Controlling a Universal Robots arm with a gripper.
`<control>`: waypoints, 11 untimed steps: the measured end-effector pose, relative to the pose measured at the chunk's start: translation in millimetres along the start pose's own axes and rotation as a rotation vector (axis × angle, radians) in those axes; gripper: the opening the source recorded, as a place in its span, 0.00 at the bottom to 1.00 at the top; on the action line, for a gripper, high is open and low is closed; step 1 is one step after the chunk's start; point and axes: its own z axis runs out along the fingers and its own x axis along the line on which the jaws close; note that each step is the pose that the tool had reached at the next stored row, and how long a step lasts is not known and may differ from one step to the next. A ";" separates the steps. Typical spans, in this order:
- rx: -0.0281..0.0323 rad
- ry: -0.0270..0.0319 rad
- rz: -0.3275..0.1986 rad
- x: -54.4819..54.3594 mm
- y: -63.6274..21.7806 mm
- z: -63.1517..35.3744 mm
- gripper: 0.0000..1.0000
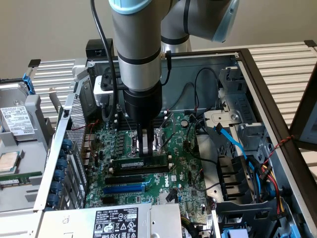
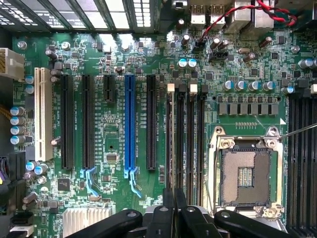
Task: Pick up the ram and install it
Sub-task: 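Insert the ram into the slot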
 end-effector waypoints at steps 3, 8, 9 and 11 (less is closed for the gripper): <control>0.0002 0.0001 0.006 0.1 0.0 0.0 0.13; 0.0003 0.0003 0.008 0.3 0.0 0.5 0.13; 0.0003 0.0002 0.008 0.3 0.0 0.8 0.13; 0.0000 0.0001 0.009 0.3 0.1 1.4 0.13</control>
